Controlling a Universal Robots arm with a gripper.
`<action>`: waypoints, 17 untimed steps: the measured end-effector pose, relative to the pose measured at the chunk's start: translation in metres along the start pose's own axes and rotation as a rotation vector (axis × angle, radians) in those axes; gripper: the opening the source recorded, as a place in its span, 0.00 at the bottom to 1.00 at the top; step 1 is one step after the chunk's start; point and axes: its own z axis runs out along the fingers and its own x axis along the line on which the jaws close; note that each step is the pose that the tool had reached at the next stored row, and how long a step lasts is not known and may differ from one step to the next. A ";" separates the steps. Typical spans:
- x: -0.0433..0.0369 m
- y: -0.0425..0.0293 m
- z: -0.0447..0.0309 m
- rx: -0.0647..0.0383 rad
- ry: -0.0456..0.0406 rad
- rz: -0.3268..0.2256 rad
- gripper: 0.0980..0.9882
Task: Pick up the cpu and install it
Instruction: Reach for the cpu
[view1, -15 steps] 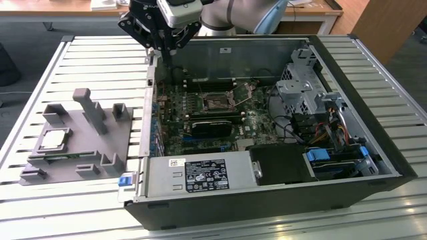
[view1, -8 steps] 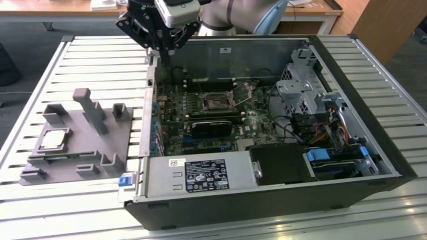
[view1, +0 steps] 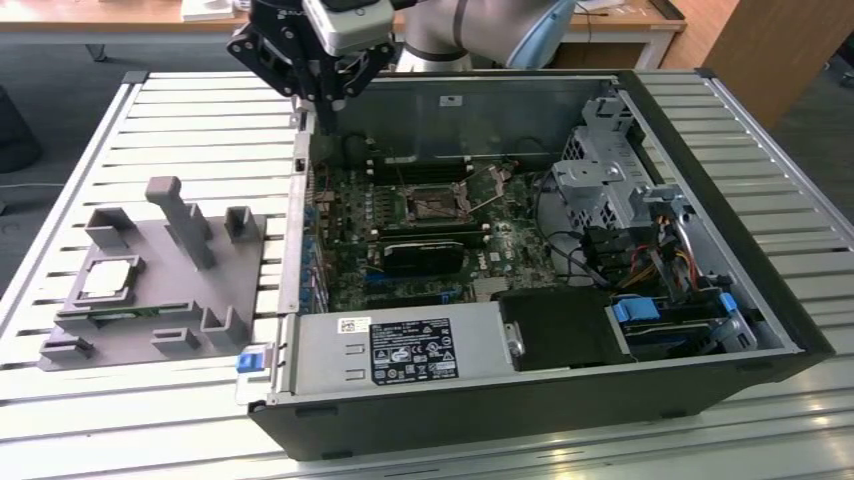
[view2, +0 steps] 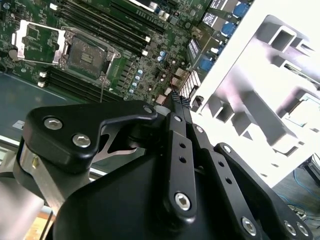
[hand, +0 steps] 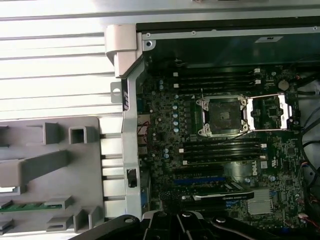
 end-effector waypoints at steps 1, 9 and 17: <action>0.0005 0.0000 0.0000 0.000 0.0000 0.000 0.01; 0.0044 -0.0003 0.0000 0.000 0.0000 0.000 0.01; 0.0124 -0.0009 -0.0003 0.000 0.0000 0.000 0.01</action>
